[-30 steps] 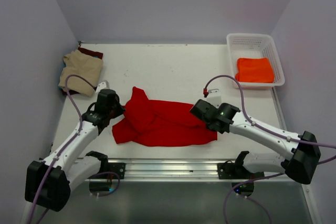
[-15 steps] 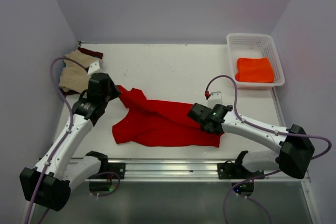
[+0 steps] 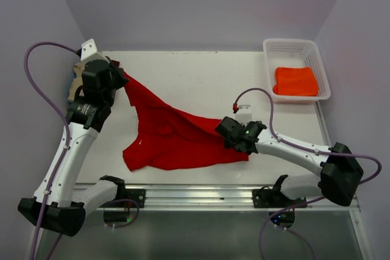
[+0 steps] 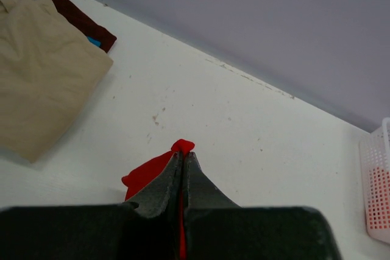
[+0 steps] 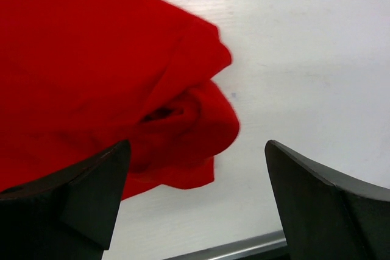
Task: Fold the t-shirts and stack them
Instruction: Flatten out the tshirt
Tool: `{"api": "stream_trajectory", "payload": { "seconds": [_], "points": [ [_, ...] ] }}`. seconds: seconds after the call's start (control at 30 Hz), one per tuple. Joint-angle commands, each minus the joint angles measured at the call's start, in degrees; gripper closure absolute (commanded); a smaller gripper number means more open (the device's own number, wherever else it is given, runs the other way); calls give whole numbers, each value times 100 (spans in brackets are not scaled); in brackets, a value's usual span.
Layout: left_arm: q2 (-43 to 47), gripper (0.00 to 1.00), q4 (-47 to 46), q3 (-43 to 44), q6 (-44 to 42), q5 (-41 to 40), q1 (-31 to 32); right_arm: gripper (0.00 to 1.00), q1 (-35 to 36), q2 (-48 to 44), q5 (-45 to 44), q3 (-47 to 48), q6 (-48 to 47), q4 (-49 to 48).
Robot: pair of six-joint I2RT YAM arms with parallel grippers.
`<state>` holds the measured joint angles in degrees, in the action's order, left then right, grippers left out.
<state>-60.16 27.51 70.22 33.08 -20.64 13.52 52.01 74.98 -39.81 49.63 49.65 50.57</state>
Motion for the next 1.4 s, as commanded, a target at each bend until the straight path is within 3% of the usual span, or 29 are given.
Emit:
{"api": "stream_trajectory", "payload": {
  "seconds": [0.0, 0.13, 0.27, 0.3, 0.4, 0.53, 0.7, 0.83, 1.03, 1.37],
  "points": [
    [-118, 100, 9, 414, -267, -159, -95, 6, -24, -185, 945, -216, -604, -1398],
    [-242, 100, 9, 607, -293, -10, -156, 17, -59, 68, 1475, -243, -1053, -2409],
    [-286, 100, 0, 625, -276, 113, -209, 46, -217, 867, 1591, 81, -1106, -2727],
    [-286, 100, 0, 625, -276, 139, -235, 49, -244, 1278, 1504, 178, -1072, -2693],
    [-233, 100, 44, 660, -320, 113, -279, 52, -358, 2052, 986, 547, -773, -2237],
    [-172, 100, 167, 783, -390, 61, -385, 57, -437, 2398, 405, 671, -37, -1368],
    [-119, 100, 194, 792, -452, -1, -447, 59, -437, 1829, -288, 250, 632, -795],
    [-128, 100, 264, 897, -478, -106, -455, 54, -621, 1415, -738, 109, 897, -4],
    [-84, 100, 475, 1099, -618, -597, -455, 41, -1436, 1212, -669, -32, 511, -73],
    [110, 100, 589, 1170, -706, -705, -455, 33, -1835, 1730, -501, 433, 45, -197]
  ]
}}
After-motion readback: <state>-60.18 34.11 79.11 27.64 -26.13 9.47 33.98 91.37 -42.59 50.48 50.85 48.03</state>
